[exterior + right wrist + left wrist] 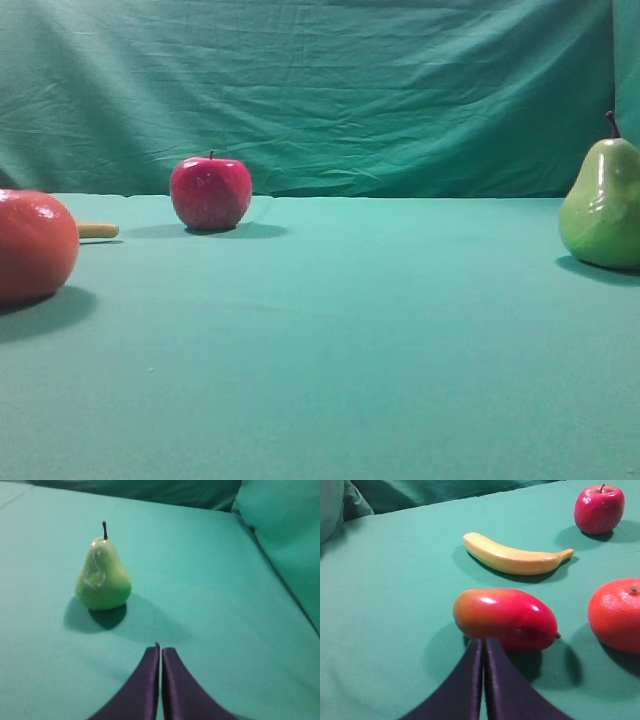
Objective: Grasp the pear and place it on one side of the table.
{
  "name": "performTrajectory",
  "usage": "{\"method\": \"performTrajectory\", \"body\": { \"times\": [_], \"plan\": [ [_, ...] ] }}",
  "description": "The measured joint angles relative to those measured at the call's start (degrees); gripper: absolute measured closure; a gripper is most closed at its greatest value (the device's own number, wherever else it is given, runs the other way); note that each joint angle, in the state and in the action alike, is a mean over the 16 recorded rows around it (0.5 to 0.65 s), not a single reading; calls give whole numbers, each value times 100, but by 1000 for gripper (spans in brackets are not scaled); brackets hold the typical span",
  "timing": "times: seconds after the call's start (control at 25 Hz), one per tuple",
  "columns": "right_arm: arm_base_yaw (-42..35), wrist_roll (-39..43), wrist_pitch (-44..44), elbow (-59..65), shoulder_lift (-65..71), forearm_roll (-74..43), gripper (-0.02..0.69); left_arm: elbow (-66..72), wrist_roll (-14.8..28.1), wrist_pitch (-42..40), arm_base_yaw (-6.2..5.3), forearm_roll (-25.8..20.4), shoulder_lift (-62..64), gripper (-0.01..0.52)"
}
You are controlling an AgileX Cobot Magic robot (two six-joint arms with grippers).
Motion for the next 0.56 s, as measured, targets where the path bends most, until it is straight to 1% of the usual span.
{"method": "performTrajectory", "body": {
  "times": [0.56],
  "plan": [
    [0, 3, -18, 1, 0, 1, 665, 0, 0, 0, 0, 0, 0, 514]
  ]
}}
